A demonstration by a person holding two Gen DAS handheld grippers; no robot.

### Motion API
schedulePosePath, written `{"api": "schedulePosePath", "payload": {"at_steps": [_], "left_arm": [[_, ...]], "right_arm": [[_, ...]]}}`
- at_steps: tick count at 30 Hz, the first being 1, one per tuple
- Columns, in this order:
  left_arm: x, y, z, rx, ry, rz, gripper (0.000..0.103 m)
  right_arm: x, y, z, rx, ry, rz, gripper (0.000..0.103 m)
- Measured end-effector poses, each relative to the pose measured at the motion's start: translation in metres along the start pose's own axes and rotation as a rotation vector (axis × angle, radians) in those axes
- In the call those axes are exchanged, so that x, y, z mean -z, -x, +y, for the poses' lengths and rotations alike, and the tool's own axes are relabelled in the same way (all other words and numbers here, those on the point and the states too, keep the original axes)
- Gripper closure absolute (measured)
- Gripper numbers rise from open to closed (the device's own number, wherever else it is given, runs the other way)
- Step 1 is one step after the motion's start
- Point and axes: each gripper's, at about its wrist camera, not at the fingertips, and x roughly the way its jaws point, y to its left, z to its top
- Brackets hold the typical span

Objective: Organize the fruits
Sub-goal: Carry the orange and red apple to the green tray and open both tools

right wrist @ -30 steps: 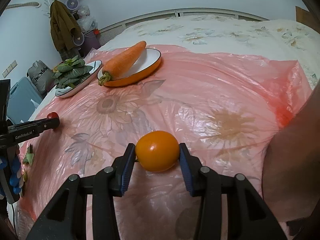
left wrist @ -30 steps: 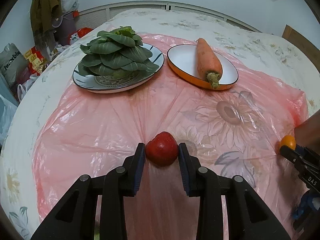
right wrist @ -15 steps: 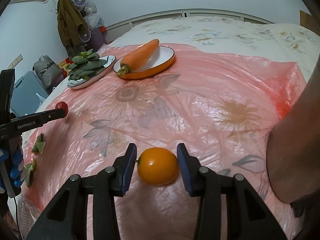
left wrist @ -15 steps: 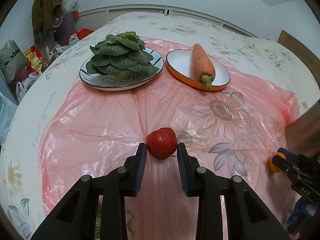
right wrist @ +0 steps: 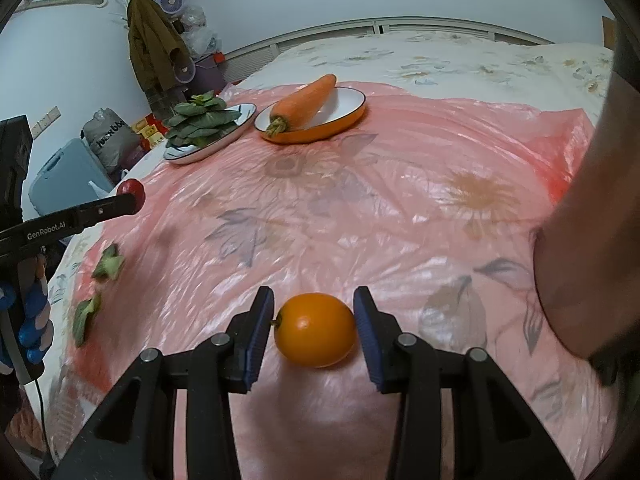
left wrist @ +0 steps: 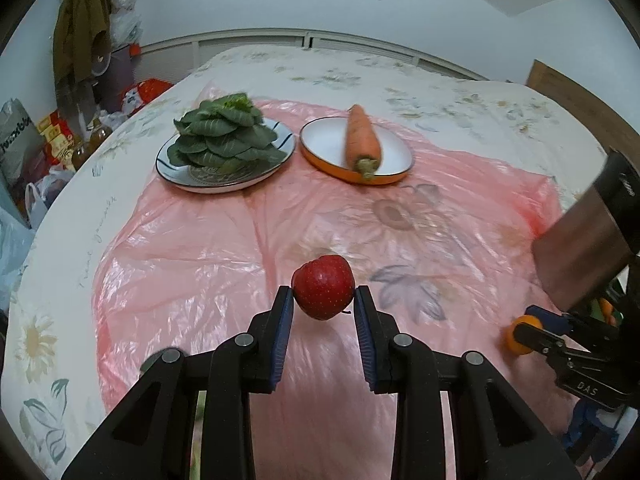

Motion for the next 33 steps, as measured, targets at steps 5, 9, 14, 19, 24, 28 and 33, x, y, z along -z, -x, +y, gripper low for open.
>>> {"api": "schedulePosePath", "payload": {"at_steps": [5,9,14,19,24,28,33], "left_arm": [[0.010,0.023,-0.011,0.022,-0.020,-0.012,0.077],[0.020,0.038,-0.023,0.039,-0.048,-0.014,0.077],[0.033,0.056,-0.043,0.059,-0.086,-0.014,0.077],[0.041,0.073,-0.063,0.086,-0.118,-0.021,0.077],[0.047,0.086,-0.091,0.117,-0.162,-0.027,0.077],[0.052,0.092,-0.117,0.153,-0.196,-0.026,0.077],[0.055,0.097,-0.155,0.200,-0.242,-0.022,0.077]], "right_arm": [[0.012,0.020,0.006,0.000,0.001,-0.004,0.056],[0.025,0.041,0.009,-0.002,-0.004,-0.013,0.056],[0.038,0.068,0.013,0.001,-0.006,-0.027,0.056],[0.052,0.096,0.011,0.015,-0.012,-0.044,0.056],[0.063,0.126,0.001,0.036,-0.039,-0.075,0.056],[0.072,0.150,-0.014,0.067,-0.064,-0.099,0.056],[0.082,0.178,-0.040,0.113,-0.105,-0.127,0.056]]}}
